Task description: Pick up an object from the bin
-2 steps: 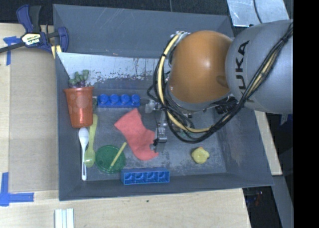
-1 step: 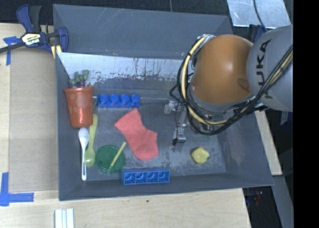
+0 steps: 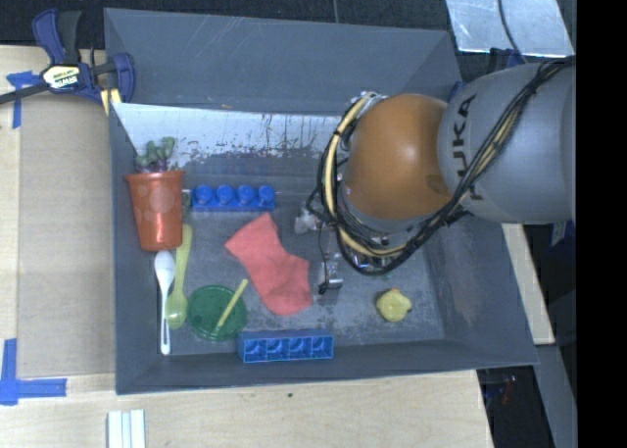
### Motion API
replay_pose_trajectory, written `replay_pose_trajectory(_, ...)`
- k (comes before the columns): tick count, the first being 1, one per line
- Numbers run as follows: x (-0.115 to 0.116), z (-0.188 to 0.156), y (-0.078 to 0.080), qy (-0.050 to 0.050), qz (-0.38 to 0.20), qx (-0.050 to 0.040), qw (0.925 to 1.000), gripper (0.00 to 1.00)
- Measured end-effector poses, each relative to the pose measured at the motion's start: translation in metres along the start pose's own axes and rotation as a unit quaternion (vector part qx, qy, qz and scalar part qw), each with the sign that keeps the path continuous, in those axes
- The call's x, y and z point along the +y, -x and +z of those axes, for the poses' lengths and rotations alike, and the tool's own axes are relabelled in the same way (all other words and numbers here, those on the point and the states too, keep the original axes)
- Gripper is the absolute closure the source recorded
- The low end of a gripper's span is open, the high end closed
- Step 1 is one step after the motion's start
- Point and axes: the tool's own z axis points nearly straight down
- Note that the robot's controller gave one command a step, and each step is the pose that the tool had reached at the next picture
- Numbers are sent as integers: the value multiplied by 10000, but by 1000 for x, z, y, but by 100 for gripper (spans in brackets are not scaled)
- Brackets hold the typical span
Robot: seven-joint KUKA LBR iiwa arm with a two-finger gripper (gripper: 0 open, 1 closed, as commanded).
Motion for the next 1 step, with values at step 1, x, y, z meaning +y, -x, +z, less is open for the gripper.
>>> replay_pose_trajectory(1,31,9,17,-15,543,78,9985,0)
